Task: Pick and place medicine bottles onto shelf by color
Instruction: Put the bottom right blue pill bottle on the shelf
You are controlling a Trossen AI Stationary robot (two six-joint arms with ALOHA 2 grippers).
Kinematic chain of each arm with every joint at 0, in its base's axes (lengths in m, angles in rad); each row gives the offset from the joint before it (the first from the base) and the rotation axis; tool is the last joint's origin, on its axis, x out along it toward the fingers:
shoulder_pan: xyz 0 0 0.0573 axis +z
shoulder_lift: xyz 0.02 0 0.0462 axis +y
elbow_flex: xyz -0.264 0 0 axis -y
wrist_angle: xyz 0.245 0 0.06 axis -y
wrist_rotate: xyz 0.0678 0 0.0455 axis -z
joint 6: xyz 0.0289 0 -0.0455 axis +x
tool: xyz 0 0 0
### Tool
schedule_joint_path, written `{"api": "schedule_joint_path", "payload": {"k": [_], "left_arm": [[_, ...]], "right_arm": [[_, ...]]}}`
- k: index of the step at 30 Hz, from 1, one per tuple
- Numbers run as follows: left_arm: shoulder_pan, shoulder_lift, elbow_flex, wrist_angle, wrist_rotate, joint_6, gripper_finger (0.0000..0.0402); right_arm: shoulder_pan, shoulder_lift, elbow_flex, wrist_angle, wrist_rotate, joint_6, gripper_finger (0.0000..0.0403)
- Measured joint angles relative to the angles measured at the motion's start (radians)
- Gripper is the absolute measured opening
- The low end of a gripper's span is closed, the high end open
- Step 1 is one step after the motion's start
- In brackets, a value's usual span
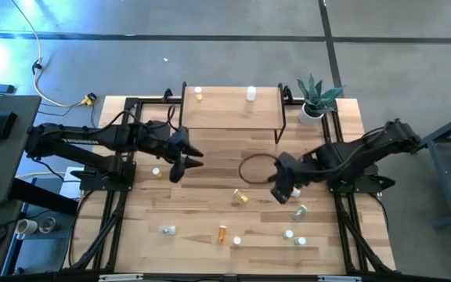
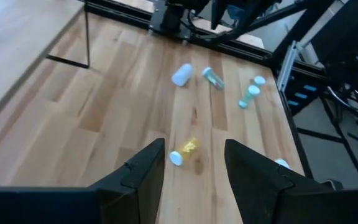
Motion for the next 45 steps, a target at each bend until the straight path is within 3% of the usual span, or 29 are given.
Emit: {"api": "schedule_joint_path", "payload": {"k": [14, 21, 34, 45], "left_arm": [[-0.075, 0.000, 0.000, -0.003, 0.000, -0.037, 0.0159], [-0.108, 0.000, 0.000, -0.003, 0.001, -0.116, 0.0159], [-0.148, 0.000, 0.001, -0.003, -0.004, -0.132, 0.0159], [-0.148, 0.000, 0.001, -0.003, -0.007, -0.143, 0.0159]], "right_arm": [[0.253, 0.020, 0.000, -0.010, -0.025, 0.278, 0.0191], [0.337, 0.113, 0.000, -0.015, -0.070, 0.287, 0.0191], [0.360, 0.209, 0.000, 0.078, -0.166, 0.177, 0.0191], [0.325, 0.268, -0.051, 0.139, -0.180, 0.317, 0.0191]]}}
